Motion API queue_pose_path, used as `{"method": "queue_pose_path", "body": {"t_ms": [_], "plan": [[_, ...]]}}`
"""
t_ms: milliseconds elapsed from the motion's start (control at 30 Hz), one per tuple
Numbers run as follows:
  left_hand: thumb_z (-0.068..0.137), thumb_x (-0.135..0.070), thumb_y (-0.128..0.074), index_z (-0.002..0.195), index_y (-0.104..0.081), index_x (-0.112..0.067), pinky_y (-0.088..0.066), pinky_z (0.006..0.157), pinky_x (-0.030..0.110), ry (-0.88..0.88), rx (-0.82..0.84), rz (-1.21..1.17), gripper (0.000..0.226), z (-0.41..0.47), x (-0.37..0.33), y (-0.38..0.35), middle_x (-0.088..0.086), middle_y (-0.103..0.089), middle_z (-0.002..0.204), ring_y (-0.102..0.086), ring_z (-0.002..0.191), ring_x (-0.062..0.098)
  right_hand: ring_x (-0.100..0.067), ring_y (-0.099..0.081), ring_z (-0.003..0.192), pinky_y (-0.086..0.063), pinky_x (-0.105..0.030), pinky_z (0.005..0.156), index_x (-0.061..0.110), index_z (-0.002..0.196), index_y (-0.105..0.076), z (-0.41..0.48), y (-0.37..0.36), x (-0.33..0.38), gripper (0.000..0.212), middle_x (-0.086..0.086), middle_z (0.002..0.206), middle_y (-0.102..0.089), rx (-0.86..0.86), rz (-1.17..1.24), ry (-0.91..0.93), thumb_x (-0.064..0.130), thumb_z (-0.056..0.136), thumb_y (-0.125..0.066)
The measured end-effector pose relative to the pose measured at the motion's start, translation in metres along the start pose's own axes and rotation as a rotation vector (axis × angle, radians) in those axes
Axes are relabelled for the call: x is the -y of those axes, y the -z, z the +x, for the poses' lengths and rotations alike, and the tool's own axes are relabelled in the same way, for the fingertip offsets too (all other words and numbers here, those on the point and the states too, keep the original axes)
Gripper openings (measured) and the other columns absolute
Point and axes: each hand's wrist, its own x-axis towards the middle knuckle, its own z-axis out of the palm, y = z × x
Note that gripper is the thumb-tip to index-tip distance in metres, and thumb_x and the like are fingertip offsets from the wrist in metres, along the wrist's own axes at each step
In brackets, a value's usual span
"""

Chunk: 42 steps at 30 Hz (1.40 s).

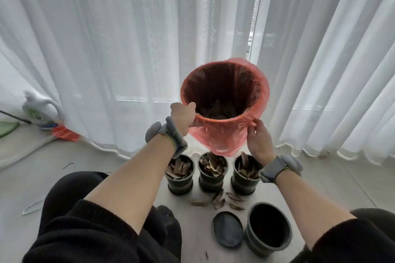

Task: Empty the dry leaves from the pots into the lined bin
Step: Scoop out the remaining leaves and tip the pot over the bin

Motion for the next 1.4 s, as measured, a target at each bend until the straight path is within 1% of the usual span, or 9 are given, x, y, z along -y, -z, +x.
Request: {"method": "queue_pose_path", "body": {"t_ms": [67,167,300,467,600,967,1167,1300,1400], "plan": [[0.088,-0.007,-0.049,0.121,-0.045,0.009,-0.056,0.045,0.035,-0.008,-0.103,-0.01,0.037,0.001,0.0,0.042,0.025,-0.057,0.111,-0.066,0.061,0.028,-0.031,-0.049,0.128,-0.038,-0.04,0.106,0.015,0.144,-0.039,-0.007,-0.029,0.023,0.043,-0.015,0.139,-0.052,0.104,0.001,0.05,0.028,0.104,-0.033],[0.088,-0.009,-0.05,0.12,-0.046,0.005,-0.06,0.056,0.04,0.004,-0.252,-0.016,0.035,0.005,0.009,0.104,0.02,-0.059,0.103,-0.067,0.057,0.027,-0.031,-0.049,0.127,-0.037,-0.04,0.107,0.013,0.144,-0.039,-0.021,-0.07,0.044,0.042,-0.015,0.14,-0.052,0.222,-0.02,0.067,0.025,0.104,-0.035],[0.087,-0.017,-0.051,0.122,-0.045,0.001,-0.055,0.086,0.046,0.05,-0.4,0.046,0.041,0.007,0.03,0.157,0.02,-0.06,0.117,-0.064,0.098,0.038,-0.03,-0.052,0.124,-0.037,-0.037,0.106,0.014,0.144,-0.039,-0.031,-0.104,0.037,0.042,-0.012,0.138,-0.053,0.308,-0.077,0.03,0.025,0.104,-0.035],[0.091,-0.018,-0.049,0.126,-0.033,-0.001,-0.044,0.087,0.034,0.136,-0.678,0.071,0.042,0.004,0.087,0.216,0.016,-0.052,0.123,-0.055,0.106,0.033,-0.031,-0.051,0.124,-0.037,-0.035,0.102,0.008,0.138,-0.045,-0.044,-0.156,0.01,0.041,-0.014,0.13,-0.058,0.425,-0.109,0.009,0.027,0.102,-0.039],[0.095,-0.022,-0.049,0.129,-0.033,0.001,-0.038,0.095,0.038,0.278,-0.827,0.129,0.044,-0.004,0.137,0.234,0.022,-0.049,0.134,-0.048,0.121,0.038,-0.031,-0.055,0.118,-0.037,-0.031,0.094,0.008,0.137,-0.046,-0.061,-0.175,-0.022,0.04,-0.012,0.124,-0.061,0.492,-0.165,-0.033,0.026,0.102,-0.042],[0.091,-0.015,-0.05,0.131,-0.028,0.003,-0.042,0.103,0.049,0.518,-0.836,0.012,0.05,-0.01,0.252,0.263,0.025,-0.042,0.139,-0.051,0.12,0.044,-0.025,-0.059,0.097,-0.042,-0.033,0.089,0.007,0.132,-0.05,-0.089,-0.176,-0.091,0.036,0.002,0.09,-0.06,0.531,-0.256,-0.113,0.019,0.098,-0.049],[0.092,-0.025,-0.05,0.137,-0.023,0.001,-0.038,0.106,0.048,0.575,-0.847,0.106,0.059,-0.011,0.279,0.253,0.025,-0.041,0.141,-0.047,0.124,0.044,-0.031,-0.057,0.113,-0.043,-0.036,0.095,0.007,0.131,-0.051,-0.099,-0.153,-0.146,0.037,-0.013,0.122,-0.062,0.448,-0.36,-0.219,0.018,0.096,-0.049],[0.09,-0.036,-0.054,0.133,-0.029,0.001,-0.021,0.112,0.057,0.376,-0.967,0.479,0.062,-0.016,0.274,0.244,0.025,-0.023,0.149,-0.024,0.138,0.043,-0.035,-0.046,0.124,-0.041,-0.041,0.098,0.008,0.132,-0.047,-0.104,-0.138,-0.16,0.043,-0.016,0.133,-0.052,0.405,-0.669,-0.264,0.026,0.093,-0.053],[0.091,-0.034,-0.054,0.134,-0.036,0.0,-0.021,0.108,0.056,-0.044,-0.864,0.852,0.058,-0.032,0.28,0.223,0.022,-0.029,0.147,-0.028,0.136,0.039,-0.036,-0.044,0.125,-0.041,-0.041,0.097,0.006,0.131,-0.045,-0.107,-0.127,-0.17,0.048,-0.017,0.136,-0.047,0.472,-0.857,-0.333,0.031,0.091,-0.056]]}}
